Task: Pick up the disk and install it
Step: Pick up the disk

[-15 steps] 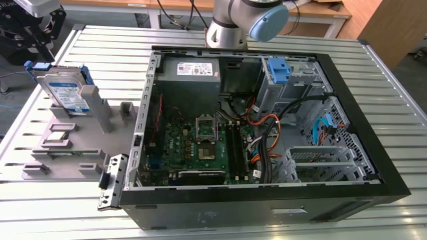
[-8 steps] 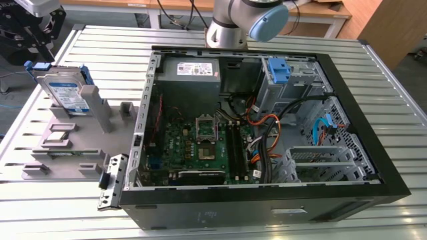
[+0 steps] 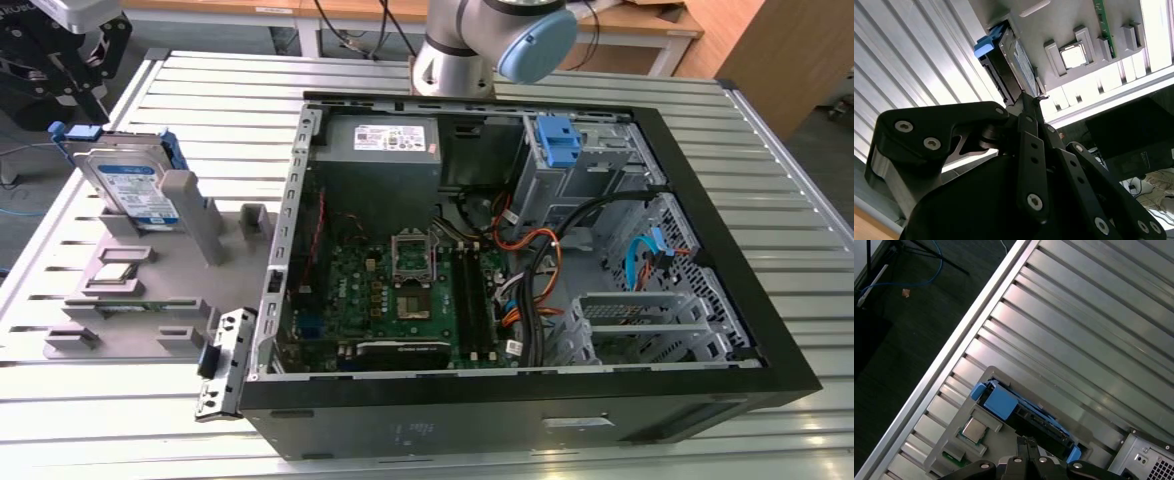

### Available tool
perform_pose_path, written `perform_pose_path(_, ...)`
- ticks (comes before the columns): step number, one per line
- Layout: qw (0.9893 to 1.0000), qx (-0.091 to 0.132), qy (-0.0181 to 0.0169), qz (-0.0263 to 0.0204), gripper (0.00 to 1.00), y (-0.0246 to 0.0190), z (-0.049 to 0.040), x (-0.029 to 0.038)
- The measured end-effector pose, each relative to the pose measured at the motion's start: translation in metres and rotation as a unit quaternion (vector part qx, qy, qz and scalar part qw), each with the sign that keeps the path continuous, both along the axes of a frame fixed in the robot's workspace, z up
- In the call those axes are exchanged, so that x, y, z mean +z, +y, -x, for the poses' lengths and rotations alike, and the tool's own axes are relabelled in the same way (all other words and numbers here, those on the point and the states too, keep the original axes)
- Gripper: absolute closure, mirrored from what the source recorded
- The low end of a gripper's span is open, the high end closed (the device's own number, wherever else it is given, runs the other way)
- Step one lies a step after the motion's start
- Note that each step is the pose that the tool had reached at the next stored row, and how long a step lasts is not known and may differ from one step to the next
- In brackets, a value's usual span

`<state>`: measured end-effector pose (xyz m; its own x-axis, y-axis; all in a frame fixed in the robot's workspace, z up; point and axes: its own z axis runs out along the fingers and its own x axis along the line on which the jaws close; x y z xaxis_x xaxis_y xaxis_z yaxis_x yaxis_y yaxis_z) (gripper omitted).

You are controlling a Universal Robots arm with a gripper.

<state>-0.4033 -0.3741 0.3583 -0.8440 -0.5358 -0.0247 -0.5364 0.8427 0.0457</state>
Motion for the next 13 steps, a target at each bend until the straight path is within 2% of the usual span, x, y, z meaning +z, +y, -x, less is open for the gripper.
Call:
perform_pose_path(9,1.0000,0.002,0.0000,0.0000,0.90,0.0000,0.0000,-0.0001)
perform_pose_path(13,0.9999,0.017,0.0000,0.0000,0.90,0.0000,0.0000,-0.0002)
